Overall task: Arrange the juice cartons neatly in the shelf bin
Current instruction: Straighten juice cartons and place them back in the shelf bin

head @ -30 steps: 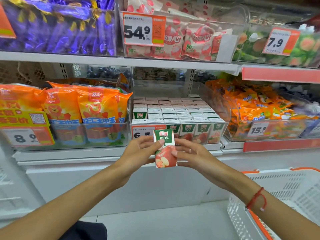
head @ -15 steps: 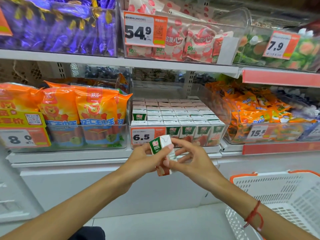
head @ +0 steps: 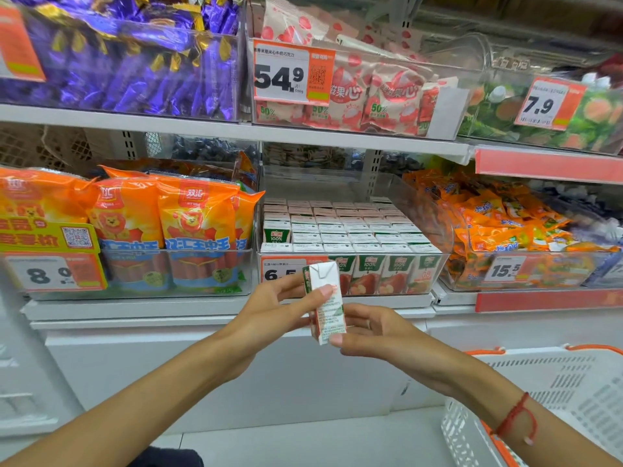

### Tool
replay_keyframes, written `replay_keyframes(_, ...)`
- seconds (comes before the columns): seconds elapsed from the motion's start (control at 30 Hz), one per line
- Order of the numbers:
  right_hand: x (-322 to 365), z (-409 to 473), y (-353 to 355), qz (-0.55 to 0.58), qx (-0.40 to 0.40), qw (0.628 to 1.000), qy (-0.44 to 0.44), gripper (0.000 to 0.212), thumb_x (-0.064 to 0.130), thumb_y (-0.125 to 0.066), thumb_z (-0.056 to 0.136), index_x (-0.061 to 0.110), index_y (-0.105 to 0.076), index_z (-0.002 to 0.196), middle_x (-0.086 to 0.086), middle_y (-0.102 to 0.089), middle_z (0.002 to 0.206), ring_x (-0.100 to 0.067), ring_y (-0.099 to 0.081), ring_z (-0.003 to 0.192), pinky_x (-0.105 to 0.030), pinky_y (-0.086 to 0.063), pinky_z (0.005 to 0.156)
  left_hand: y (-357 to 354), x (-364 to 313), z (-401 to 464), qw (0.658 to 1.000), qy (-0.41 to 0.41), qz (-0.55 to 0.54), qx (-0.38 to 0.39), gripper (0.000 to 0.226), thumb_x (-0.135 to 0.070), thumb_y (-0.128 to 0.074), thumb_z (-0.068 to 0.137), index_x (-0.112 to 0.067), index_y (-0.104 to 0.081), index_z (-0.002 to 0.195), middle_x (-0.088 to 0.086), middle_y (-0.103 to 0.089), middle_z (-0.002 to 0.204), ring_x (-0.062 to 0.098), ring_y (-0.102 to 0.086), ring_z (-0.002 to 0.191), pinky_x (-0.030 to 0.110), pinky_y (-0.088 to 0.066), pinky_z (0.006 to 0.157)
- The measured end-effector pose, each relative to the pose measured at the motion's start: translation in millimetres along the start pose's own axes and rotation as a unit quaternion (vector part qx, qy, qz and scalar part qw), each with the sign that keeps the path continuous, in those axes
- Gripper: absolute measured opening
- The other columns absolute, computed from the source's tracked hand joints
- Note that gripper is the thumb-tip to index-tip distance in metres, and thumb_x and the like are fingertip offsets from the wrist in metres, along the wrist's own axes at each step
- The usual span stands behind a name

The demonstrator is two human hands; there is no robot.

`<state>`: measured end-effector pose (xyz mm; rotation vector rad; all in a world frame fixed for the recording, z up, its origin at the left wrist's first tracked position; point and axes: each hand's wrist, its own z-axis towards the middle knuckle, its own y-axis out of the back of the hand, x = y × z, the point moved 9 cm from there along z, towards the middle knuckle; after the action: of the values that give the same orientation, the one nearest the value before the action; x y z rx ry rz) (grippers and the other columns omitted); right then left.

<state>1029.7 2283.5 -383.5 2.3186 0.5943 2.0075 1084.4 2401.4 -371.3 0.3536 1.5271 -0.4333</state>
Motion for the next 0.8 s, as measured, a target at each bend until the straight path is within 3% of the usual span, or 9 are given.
replay_keyframes(0.13, -2, 3, 16, -0.005, -0.124, 0.992, 0.004, 0.037, 0.033, -0.083, 0.074, 0.030, -0.064, 0.107, 0.011, -0.073, 0.090, 0.003, -0.069, 0.083, -0.007, -0.049, 0.068, 6, 1, -1, 0.999, -0.007, -0.003, -0.043, 0.021, -0.031, -0.065, 0.090, -0.029, -0.069, 0.111, -0.008, -0.076, 0.101, 0.008, -0.070, 0.098, 0.023, -0.058, 0.083)
replay_keyframes(0.23, -1, 1, 26, -0.100, -0.208, 0.973, 0.004, 0.046, 0.038, -0.088, 0.065, 0.029, -0.059, 0.100, 0.011, -0.068, 0.085, 0.009, -0.063, 0.071, -0.008, -0.046, 0.055, 3, 3, -1, 0.999, 0.000, 0.001, -0.046, 0.015, -0.029, -0.065, 0.091, -0.032, -0.070, 0.105, -0.010, -0.076, 0.096, 0.005, -0.072, 0.089, 0.018, -0.058, 0.069)
replay_keyframes(0.33, 0, 2, 22, -0.150, -0.211, 0.966, 0.017, 0.052, 0.048, -0.086, 0.062, 0.030, -0.055, 0.099, 0.011, -0.067, 0.088, 0.008, -0.062, 0.074, -0.010, -0.049, 0.059, -1, 3, 0, 0.998, 0.004, 0.021, -0.054, 0.019, -0.026, -0.069, 0.088, -0.035, -0.067, 0.105, -0.013, -0.069, 0.103, 0.000, -0.071, 0.078, 0.014, -0.054, 0.058)
replay_keyframes(0.47, -3, 5, 21, -0.116, -0.174, 0.978, 0.004, 0.040, 0.054, -0.070, 0.077, 0.029, -0.057, 0.105, 0.009, -0.065, 0.100, -0.002, -0.065, 0.088, -0.017, -0.053, 0.074, 2, -2, 1, 0.999, 0.012, 0.043, -0.023, 0.019, -0.020, -0.061, 0.095, -0.027, -0.067, 0.111, -0.005, -0.073, 0.107, 0.005, -0.073, 0.083, 0.014, -0.053, 0.062)
replay_keyframes(0.6, 0, 5, 32, -0.033, -0.172, 0.985, -0.004, 0.029, 0.043, -0.052, 0.095, 0.026, -0.060, 0.118, 0.006, -0.070, 0.104, -0.003, -0.069, 0.089, -0.017, -0.055, 0.075, -1, -5, -1, 0.999, 0.024, 0.040, 0.017, 0.020, -0.020, -0.059, 0.096, -0.030, -0.064, 0.113, -0.007, -0.075, 0.106, 0.008, -0.072, 0.092, 0.015, -0.055, 0.067)
replay_keyframes(0.73, 2, 7, 27, 0.014, -0.142, 0.990, 0.001, 0.026, 0.033, -0.049, 0.100, 0.029, -0.060, 0.124, 0.009, -0.072, 0.107, -0.004, -0.070, 0.095, -0.018, -0.055, 0.077, -6, -4, -2, 0.998, 0.021, 0.049, 0.027, 0.030, -0.023, -0.058, 0.097, -0.025, -0.060, 0.126, -0.005, -0.071, 0.116, 0.008, -0.070, 0.100, 0.024, -0.058, 0.083)
replay_keyframes(0.8, 3, 8, 21, 0.036, -0.107, 0.994, 0.004, 0.029, 0.031, -0.050, 0.100, 0.030, -0.059, 0.127, 0.008, -0.071, 0.115, -0.007, -0.068, 0.102, -0.021, -0.055, 0.083, -6, -5, -2, 0.999, 0.019, 0.043, 0.020, 0.031, -0.022, -0.057, 0.097, -0.023, -0.059, 0.128, -0.004, -0.070, 0.117, 0.009, -0.070, 0.100, 0.025, -0.058, 0.084)
